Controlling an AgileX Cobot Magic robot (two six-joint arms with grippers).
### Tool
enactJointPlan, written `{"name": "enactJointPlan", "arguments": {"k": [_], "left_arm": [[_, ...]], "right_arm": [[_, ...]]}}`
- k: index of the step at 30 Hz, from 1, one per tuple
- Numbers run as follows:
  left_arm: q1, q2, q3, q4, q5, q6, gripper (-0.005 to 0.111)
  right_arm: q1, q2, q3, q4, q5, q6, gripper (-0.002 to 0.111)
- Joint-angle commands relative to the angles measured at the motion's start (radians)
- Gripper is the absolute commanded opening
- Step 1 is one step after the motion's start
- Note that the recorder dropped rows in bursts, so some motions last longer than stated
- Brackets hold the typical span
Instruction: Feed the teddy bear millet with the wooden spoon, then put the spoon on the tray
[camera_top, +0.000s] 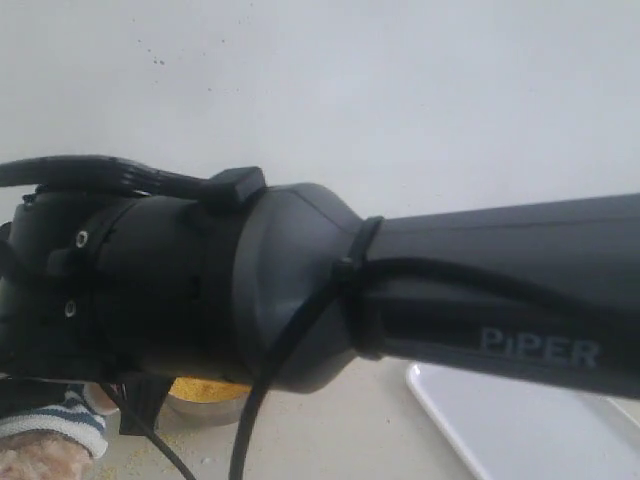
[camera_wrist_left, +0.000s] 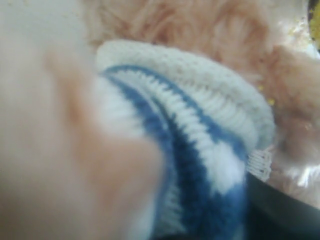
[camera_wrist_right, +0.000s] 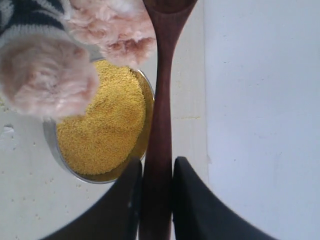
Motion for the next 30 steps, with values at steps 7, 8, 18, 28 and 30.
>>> {"name": "enactJointPlan", "arguments": {"k": [7, 8, 18, 28, 30], "left_arm": [[0.003, -0.005, 0.003, -0.014, 0.034, 0.006, 0.004], [0.003, -0.005, 0.003, -0.014, 0.034, 0.006, 0.004], [0.003, -0.005, 0.003, -0.014, 0.034, 0.006, 0.004], [0.003, -0.005, 0.003, -0.017, 0.034, 0.006, 0.004], [0.003, -0.005, 0.003, -0.017, 0.034, 0.006, 0.004]], "right_arm": [[0.018, -0.004, -0.001, -0.065, 0.026, 0.025, 0.0], [0.018, -0.004, -0.001, -0.067, 0.025, 0.025, 0.0], [0.018, -0.004, -0.001, -0.061, 0.061, 0.068, 0.0], [0.02, -0.006, -0.001, -0.117, 0.062, 0.077, 0.0], [0.029, -0.006, -0.001, -0.152, 0.062, 0.087, 0.0]]}}
